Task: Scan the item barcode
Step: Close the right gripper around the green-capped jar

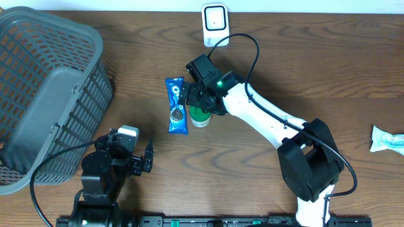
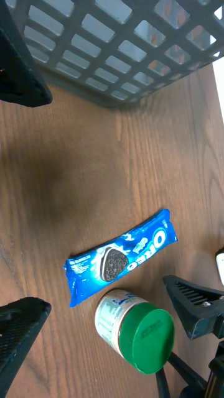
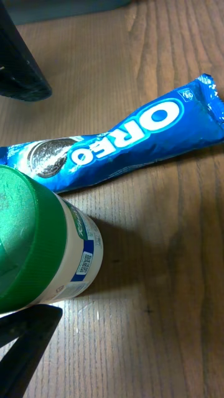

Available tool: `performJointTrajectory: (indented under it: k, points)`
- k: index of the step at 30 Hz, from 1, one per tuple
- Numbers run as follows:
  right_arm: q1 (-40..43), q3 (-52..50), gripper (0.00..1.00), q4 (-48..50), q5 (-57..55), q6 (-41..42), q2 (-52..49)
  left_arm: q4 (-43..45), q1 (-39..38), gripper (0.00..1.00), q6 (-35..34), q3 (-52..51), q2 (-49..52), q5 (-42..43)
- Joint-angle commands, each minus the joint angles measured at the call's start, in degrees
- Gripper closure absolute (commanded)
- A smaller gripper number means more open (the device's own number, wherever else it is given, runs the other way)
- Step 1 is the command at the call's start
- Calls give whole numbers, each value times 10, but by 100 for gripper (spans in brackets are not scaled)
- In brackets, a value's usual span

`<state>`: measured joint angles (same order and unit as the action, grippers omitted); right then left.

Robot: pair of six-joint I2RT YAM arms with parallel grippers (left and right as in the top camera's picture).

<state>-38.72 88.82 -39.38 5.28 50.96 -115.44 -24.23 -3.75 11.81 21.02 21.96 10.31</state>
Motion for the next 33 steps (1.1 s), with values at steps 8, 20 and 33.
performJointTrajectory:
  k: [8, 20, 33]
  points:
    - [-30, 7, 1, -1, -19, 20, -45, -2, 2, 2, -5, -3, -3, -5]
    - [-25, 7, 26, -50, -20, 11, -59, -2, 2, 2, -5, -3, -3, -5]
    - [69, 8, 44, -169, -20, -252, -17, -2, 2, 2, -5, -3, -3, -5]
